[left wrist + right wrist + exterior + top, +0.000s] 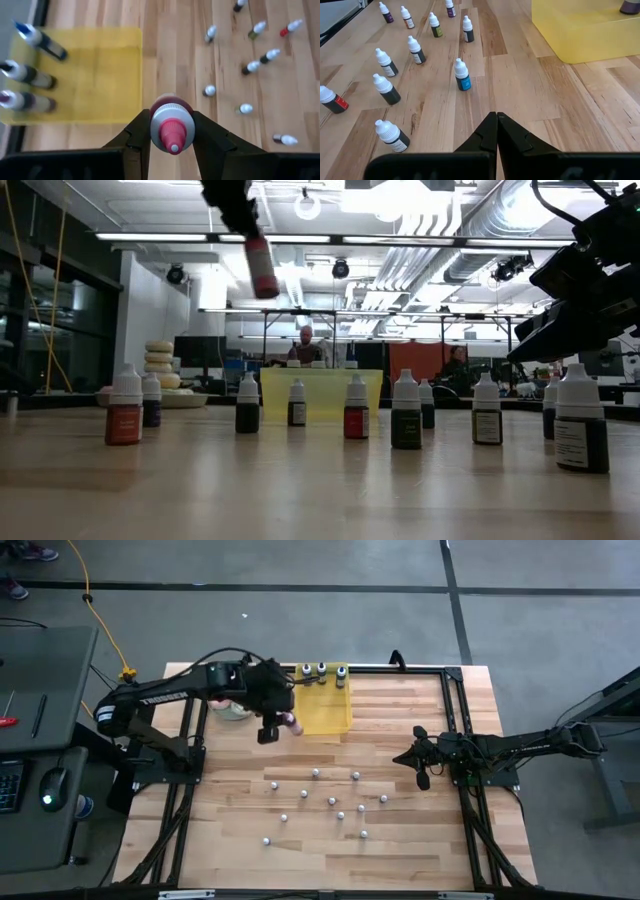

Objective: Pick & Place food coloring
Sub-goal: Put the large pink food coloring bottle into the yellow bin

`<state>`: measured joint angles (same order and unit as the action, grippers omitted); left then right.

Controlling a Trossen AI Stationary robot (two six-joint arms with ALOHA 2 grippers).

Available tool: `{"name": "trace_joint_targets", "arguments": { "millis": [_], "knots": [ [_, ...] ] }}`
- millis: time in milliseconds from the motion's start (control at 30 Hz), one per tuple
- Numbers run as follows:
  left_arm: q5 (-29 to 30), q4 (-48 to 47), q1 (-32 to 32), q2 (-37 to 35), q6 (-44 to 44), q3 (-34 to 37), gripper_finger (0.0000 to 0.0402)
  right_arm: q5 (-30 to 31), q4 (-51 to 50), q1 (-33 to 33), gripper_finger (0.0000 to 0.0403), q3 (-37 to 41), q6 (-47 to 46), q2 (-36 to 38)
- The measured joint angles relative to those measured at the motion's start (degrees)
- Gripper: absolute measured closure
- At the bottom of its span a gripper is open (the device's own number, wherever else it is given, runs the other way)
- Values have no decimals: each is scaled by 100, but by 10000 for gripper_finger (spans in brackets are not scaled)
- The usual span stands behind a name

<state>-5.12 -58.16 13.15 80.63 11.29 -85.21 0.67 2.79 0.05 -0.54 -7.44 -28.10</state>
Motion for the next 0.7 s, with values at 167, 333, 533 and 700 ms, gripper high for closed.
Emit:
{"name": "trace_joint_targets", "arguments": {
  "millis": [167,333,533,700],
  "knots": [
    [-70,-213,121,449,43,-740,303,0,2,-1,402,1,0,-2],
    [-186,-948,336,1263,71,-1877,303,1,-2,0,402,0,0,-1],
    [-179,-1866,578,2360,69,-3512,302,0,0,-1,402,0,0,-2],
    [-172,-2187,762,3093,57,-4450,302,2,0,0,402,1,0,-1]
  ]
}}
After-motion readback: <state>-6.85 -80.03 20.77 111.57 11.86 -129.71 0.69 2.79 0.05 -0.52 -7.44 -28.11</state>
